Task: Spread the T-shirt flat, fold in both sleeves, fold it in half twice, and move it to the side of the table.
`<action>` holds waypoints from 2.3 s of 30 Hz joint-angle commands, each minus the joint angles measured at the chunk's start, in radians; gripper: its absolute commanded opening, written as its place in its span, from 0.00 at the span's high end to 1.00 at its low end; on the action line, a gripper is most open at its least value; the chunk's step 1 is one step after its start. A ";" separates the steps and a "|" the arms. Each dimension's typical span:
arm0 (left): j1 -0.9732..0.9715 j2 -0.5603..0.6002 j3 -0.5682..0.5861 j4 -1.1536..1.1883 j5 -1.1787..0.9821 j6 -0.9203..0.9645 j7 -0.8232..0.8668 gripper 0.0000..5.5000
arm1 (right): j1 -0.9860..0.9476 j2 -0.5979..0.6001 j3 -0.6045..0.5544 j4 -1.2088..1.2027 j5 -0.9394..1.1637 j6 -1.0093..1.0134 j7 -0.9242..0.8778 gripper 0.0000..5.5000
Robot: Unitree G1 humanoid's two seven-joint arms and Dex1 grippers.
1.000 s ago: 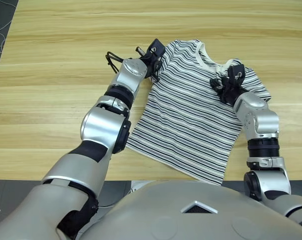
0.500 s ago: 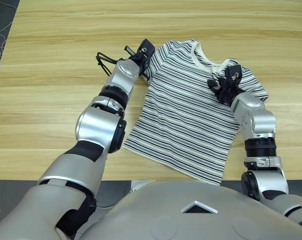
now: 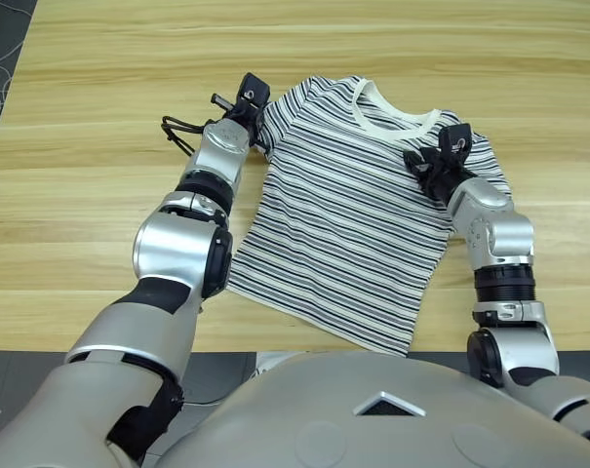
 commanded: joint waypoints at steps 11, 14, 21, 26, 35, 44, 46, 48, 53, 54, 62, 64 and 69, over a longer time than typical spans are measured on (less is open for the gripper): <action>0.045 0.011 0.109 0.013 -0.058 -0.024 0.076 0.77 | -0.139 0.010 -0.332 -0.293 0.434 -0.135 0.105 0.67; 0.028 0.003 0.116 0.007 -0.061 -0.048 0.073 0.77 | -0.162 0.000 -0.369 -0.313 0.479 -0.122 0.078 0.67; -0.118 -0.047 0.133 -0.032 -0.098 -0.169 0.012 0.77 | -0.162 -0.029 -0.361 -0.310 0.497 -0.105 0.056 0.67; -0.121 -0.088 0.123 -0.012 -0.098 -0.180 -0.085 0.77 | -0.156 -0.037 -0.331 -0.304 0.491 -0.095 0.053 0.67; 0.027 -0.157 -0.071 0.015 0.025 -0.159 -0.593 0.77 | -0.159 -0.054 -0.314 -0.310 0.501 -0.086 0.055 0.67; 0.118 -0.106 -0.159 0.033 0.080 -0.062 -0.470 0.77 | -0.156 -0.052 -0.303 -0.321 0.499 -0.089 0.050 0.67; 0.118 -0.088 -0.096 0.037 0.032 -0.018 -0.292 0.77 | -0.152 -0.053 -0.305 -0.327 0.500 -0.090 0.048 0.67; 0.124 -0.068 -0.047 0.039 0.000 0.005 -0.153 0.77 | -0.149 -0.054 -0.307 -0.332 0.499 -0.092 0.044 0.67; 0.144 -0.052 0.055 0.034 -0.063 0.001 0.024 0.77 | -0.143 -0.056 -0.314 -0.339 0.499 -0.098 0.039 0.67; 0.146 -0.055 0.073 0.033 -0.075 -0.004 0.046 0.77 | -0.141 -0.057 -0.316 -0.340 0.498 -0.099 0.038 0.67; 0.142 -0.118 0.142 0.020 -0.114 -0.062 0.104 0.77 | -0.113 -0.073 -0.331 -0.346 0.488 -0.114 0.034 0.67; 0.112 -0.136 0.155 0.002 -0.130 -0.120 0.095 0.77 | -0.102 -0.073 -0.327 -0.350 0.485 -0.120 0.037 0.67; 0.029 -0.163 0.210 -0.091 -0.208 -0.266 0.058 0.77 | -0.083 -0.073 -0.327 -0.358 0.489 -0.123 0.042 0.67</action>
